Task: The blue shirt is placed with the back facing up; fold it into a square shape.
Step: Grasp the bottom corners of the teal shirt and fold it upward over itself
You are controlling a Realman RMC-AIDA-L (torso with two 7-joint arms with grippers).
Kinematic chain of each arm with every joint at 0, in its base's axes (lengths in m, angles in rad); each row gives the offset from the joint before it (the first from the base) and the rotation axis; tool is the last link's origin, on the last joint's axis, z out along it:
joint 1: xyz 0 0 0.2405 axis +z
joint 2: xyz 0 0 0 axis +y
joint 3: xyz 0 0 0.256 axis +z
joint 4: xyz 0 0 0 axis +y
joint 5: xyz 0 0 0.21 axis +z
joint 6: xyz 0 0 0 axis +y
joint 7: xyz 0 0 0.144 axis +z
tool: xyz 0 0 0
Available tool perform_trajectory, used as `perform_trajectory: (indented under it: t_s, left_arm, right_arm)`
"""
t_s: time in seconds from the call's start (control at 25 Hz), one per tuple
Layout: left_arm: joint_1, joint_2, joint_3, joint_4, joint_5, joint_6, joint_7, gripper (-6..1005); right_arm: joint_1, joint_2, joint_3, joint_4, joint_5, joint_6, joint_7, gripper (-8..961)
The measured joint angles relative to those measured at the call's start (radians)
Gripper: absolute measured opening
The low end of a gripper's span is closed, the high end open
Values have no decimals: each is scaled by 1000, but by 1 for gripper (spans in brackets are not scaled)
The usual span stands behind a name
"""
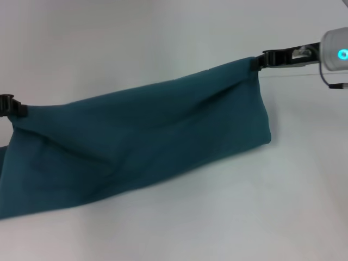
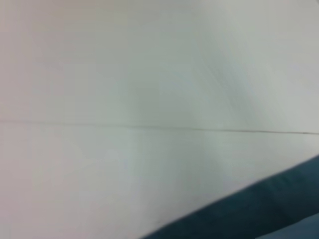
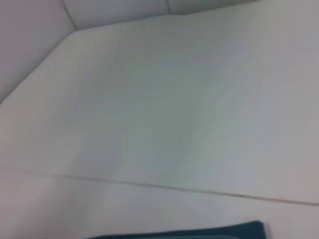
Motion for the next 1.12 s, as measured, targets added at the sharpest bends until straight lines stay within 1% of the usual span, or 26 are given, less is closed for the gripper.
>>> perform_trajectory:
  t_s: [0.12, 0.28, 0.4, 0.6, 0.76, 1.12]
  left_arm:
    - [6, -12, 27, -1, 9, -66, -7, 152]
    - [10, -29, 45, -2, 31, -133, -12, 156]
    - [13, -49, 54, -2, 48, -176, -11, 158]
    - [18, -69, 56, -3, 50, -232, -7, 163]
    - [26, -86, 62, -5, 50, -289, -3, 167]
    - [31, -108, 87, -20, 50, -387, -2, 176]
  right_arm:
    - [7, 9, -33, 40, 0, 87, 6, 108]
    - [13, 19, -76, 80, 1, 169, 5, 119]
    - [15, 30, -90, 93, 1, 205, -1, 127]
    - [16, 43, -112, 98, 1, 246, -5, 141]
    - [20, 47, -119, 106, 1, 273, -6, 152]
    - [36, 49, -122, 171, 9, 359, -7, 176]
